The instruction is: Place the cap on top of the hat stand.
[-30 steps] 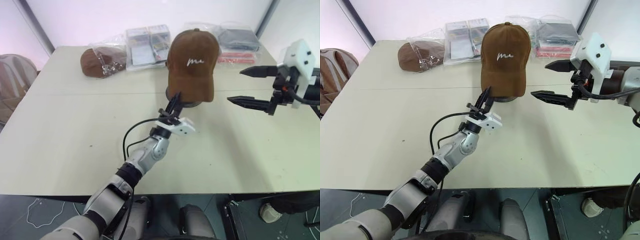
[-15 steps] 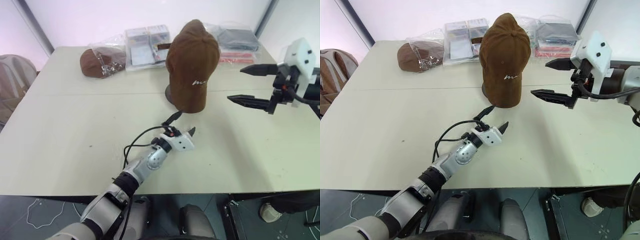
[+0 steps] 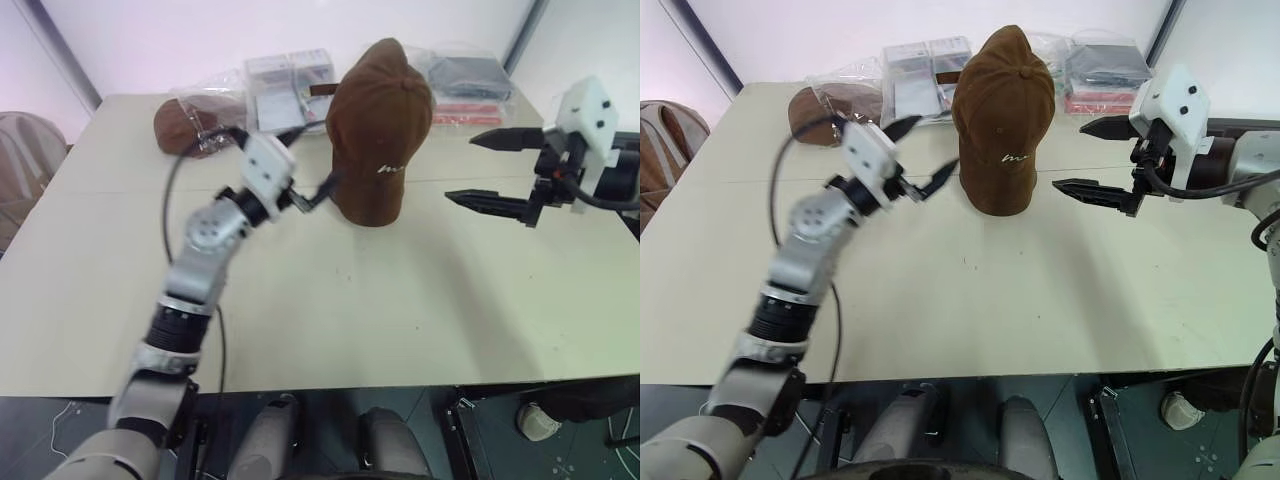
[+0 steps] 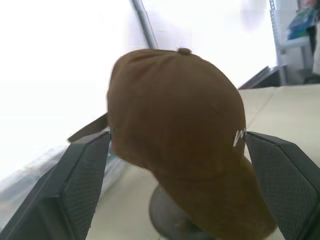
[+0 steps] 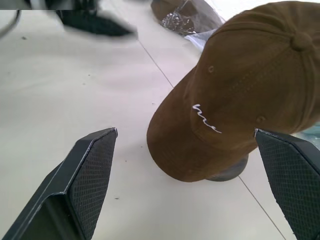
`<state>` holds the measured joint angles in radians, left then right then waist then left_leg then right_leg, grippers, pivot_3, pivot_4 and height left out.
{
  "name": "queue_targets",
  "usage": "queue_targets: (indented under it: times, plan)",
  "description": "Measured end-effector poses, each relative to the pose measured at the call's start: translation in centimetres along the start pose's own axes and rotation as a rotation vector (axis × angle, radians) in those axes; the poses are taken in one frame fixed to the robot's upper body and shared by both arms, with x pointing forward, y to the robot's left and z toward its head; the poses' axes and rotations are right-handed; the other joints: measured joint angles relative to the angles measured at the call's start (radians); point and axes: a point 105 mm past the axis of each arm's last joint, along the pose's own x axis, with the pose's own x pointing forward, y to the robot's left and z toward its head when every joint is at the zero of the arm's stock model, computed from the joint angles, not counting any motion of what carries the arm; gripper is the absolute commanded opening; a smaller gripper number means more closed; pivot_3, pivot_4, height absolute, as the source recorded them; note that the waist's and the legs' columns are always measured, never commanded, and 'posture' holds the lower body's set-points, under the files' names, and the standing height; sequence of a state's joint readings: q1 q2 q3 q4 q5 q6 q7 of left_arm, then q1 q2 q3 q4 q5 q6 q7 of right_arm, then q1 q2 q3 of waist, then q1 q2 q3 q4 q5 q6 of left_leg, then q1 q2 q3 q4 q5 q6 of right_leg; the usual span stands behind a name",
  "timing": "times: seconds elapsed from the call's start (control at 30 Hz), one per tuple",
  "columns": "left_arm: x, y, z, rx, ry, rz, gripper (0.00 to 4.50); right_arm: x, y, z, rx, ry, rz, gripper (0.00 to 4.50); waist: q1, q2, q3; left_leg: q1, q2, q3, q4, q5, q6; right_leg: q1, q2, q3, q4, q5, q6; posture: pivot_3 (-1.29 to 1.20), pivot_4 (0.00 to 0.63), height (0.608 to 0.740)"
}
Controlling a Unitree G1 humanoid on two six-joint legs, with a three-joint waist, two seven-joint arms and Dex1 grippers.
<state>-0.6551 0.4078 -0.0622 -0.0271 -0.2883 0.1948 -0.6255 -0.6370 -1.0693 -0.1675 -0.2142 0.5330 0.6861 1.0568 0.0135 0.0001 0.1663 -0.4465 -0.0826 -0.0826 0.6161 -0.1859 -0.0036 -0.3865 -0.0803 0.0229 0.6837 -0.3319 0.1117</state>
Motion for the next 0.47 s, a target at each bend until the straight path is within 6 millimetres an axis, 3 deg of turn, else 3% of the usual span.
queue_targets:
  times: [0.1, 0.3, 0.47]
  plan:
    - [-2.5, 1.6, -0.2, -0.065, 0.122, -0.103, 4.47, 0.0, -0.1, 0.0, -0.006, -0.003, -0.003, 4.50, -0.011, 0.000, 0.000, 0.000, 0.000, 0.000, -0.001, 0.000, 0.000, 0.000, 0.000, 0.000, 0.000, 0.000, 0.000, 0.00, 0.150, 0.740]
    - [-6.1, 4.5, 2.9, -0.119, 0.202, -0.192, 4.47, 0.5, 0.1, -0.2, 0.006, -0.022, 0.002, 4.50, -0.020, 0.000, 0.001, 0.001, 0.000, 0.000, -0.001, 0.000, 0.000, 0.000, 0.000, 0.000, 0.000, 0.000, 0.000, 0.00, 0.150, 0.740]
    - [-7.2, 4.5, 3.0, -0.123, 0.246, -0.241, 4.47, 0.6, 0.0, -0.2, 0.007, -0.025, -0.007, 4.50, -0.025, -0.001, 0.001, 0.001, 0.001, 0.000, -0.001, 0.000, 0.000, 0.000, 0.000, 0.001, 0.000, 0.000, 0.000, 0.00, 0.150, 0.740]
